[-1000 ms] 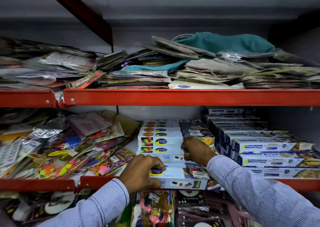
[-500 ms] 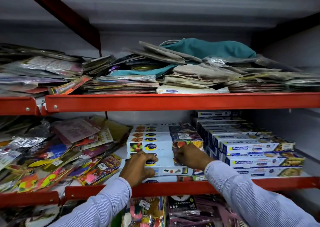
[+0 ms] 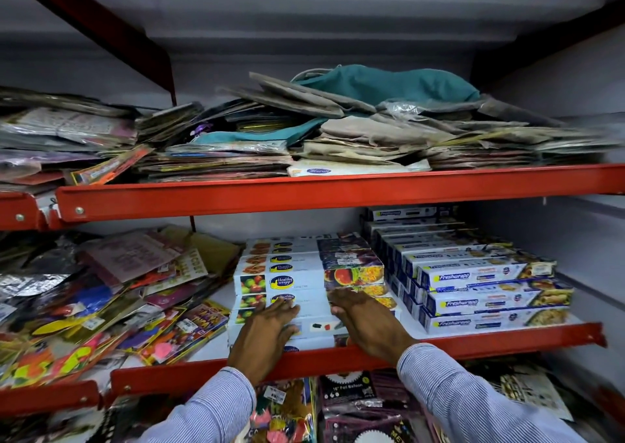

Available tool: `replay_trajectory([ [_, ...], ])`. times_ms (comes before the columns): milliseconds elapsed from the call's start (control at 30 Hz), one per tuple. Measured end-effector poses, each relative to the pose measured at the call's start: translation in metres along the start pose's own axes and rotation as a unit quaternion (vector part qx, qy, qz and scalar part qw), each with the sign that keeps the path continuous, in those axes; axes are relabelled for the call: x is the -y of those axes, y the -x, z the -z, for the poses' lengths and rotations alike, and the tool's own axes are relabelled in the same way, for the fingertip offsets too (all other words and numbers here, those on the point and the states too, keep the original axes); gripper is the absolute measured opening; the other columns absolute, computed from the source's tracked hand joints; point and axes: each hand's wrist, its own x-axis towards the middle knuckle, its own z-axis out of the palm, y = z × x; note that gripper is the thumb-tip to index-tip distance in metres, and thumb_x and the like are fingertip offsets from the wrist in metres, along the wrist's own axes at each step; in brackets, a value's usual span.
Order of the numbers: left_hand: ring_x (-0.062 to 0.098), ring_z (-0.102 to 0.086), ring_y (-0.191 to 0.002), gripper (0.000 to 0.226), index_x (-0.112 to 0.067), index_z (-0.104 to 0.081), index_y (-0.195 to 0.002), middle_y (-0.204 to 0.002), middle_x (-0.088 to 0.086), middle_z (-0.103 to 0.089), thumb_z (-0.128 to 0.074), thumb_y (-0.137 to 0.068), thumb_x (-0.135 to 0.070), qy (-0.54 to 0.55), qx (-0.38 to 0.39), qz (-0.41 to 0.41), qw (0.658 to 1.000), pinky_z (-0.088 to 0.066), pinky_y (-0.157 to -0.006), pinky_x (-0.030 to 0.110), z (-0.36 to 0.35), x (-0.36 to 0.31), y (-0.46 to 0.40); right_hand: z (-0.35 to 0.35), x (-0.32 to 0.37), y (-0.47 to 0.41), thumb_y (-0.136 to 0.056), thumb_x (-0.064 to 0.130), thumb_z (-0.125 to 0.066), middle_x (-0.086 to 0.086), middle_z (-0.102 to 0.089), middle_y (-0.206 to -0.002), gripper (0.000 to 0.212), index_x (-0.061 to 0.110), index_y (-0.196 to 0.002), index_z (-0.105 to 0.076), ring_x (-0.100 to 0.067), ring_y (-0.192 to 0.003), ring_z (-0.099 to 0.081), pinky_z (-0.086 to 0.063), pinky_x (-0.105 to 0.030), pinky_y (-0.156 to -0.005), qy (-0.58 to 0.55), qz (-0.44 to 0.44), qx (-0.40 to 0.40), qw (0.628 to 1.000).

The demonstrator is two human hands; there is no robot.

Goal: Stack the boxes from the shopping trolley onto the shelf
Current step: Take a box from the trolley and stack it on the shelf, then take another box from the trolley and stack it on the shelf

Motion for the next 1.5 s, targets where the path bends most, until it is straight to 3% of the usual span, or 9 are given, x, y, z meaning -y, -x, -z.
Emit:
replay_trajectory([
  [400,0.015,-0.036,-0.140,0.041,-0.020,-0.051,-0.139,-0.149,0.001,-0.047,-0.054,-0.099,-0.030,-0.034,0.009,-0.014,0.999,-0.019,-0.118,0.037,0.002,-0.006,0.001,0.005,0.000,-0.003,-0.103,0.039,-0.031,-0.004,-0.047,-0.150,0.046,0.018,-0.141,-0.045,-0.022,-0.138,-0.043,-0.034,-0.034,-0.116,-0.020,-0.015,0.036,0.999],
  [567,0.028,-0.002,-0.149,0.061,-0.023,-0.026,-0.151,-0.163,0.004,-0.011,-0.040,-0.097,-0.048,-0.121,-0.002,-0.043,0.992,-0.002,-0.116,0.047,0.009,-0.016,0.029,0.008,0.012,0.015,-0.102,0.044,-0.019,0.000,-0.015,-0.164,0.056,0.024,-0.154,-0.016,-0.024,-0.152,-0.002,-0.007,-0.050,-0.124,0.046,0.002,0.044,0.998],
  [700,0.032,-0.007,-0.149,0.068,-0.021,-0.024,-0.151,-0.163,0.012,-0.009,-0.048,-0.094,-0.050,-0.137,-0.012,-0.076,0.988,-0.012,-0.117,0.054,0.020,-0.042,0.080,0.008,0.044,0.064,-0.102,0.044,-0.023,0.001,-0.006,-0.164,0.059,0.023,-0.155,-0.007,-0.027,-0.152,0.004,-0.005,-0.053,-0.123,0.050,0.011,-0.015,0.999],
  [833,0.034,-0.024,-0.144,0.067,-0.019,-0.035,-0.147,-0.158,0.014,-0.026,-0.053,-0.089,-0.048,-0.112,0.042,-0.065,0.991,-0.024,-0.114,0.055,0.009,-0.050,0.156,-0.026,0.059,0.129,-0.097,0.057,-0.013,0.001,-0.004,-0.165,0.067,0.024,-0.155,-0.006,-0.026,-0.152,0.007,-0.005,-0.052,-0.123,0.041,-0.015,0.015,0.999],
  [1000,0.037,-0.037,-0.134,0.064,-0.016,-0.042,-0.142,-0.150,0.018,-0.039,-0.053,-0.086,-0.045,-0.068,0.122,-0.001,0.990,-0.035,-0.105,0.051,-0.021,-0.045,0.244,-0.087,0.070,0.205,-0.096,0.050,-0.029,-0.006,-0.025,-0.161,0.064,0.019,-0.151,-0.024,-0.031,-0.151,-0.010,-0.017,-0.053,-0.121,0.018,-0.039,0.074,0.996],
  [1100,0.036,-0.040,-0.131,0.058,-0.019,-0.048,-0.135,-0.147,0.016,-0.042,-0.051,-0.084,-0.046,-0.044,0.187,0.043,0.981,-0.038,-0.104,0.049,-0.046,-0.041,0.298,-0.131,0.074,0.247,-0.096,0.047,-0.036,-0.007,-0.027,-0.160,0.064,0.017,-0.151,-0.025,-0.033,-0.151,-0.013,-0.022,-0.052,-0.120,-0.025,-0.048,0.132,0.990],
  [1267,0.033,-0.047,-0.125,0.043,-0.020,-0.060,-0.123,-0.137,0.009,-0.050,-0.050,-0.088,-0.044,-0.024,0.322,0.078,0.943,-0.050,-0.094,0.051,-0.095,-0.030,0.382,-0.209,0.077,0.304,-0.092,0.048,-0.026,-0.010,-0.034,-0.156,0.068,0.015,-0.152,-0.023,-0.035,-0.147,-0.023,-0.029,-0.051,-0.118,-0.066,-0.096,0.255,0.960],
  [1367,0.034,-0.050,-0.124,0.038,-0.021,-0.061,-0.124,-0.135,0.007,-0.055,-0.057,-0.091,-0.040,-0.026,0.414,0.091,0.905,-0.051,-0.090,0.051,-0.120,-0.025,0.412,-0.251,0.080,0.326,-0.097,0.038,-0.040,-0.013,-0.040,-0.151,0.062,0.014,-0.152,-0.022,-0.035,-0.141,-0.034,-0.037,-0.046,-0.112,-0.077,-0.103,0.346,0.929],
  [1500,0.030,-0.048,-0.123,0.037,-0.021,-0.056,-0.128,-0.131,0.005,-0.057,-0.046,-0.095,-0.035,-0.017,0.534,0.079,0.842,-0.046,-0.093,0.047,-0.168,-0.010,0.456,-0.334,0.084,0.359,-0.098,0.029,-0.045,-0.015,-0.041,-0.150,0.060,0.014,-0.152,-0.023,-0.033,-0.138,-0.038,-0.040,-0.042,-0.105,-0.086,-0.099,0.468,0.874],
])
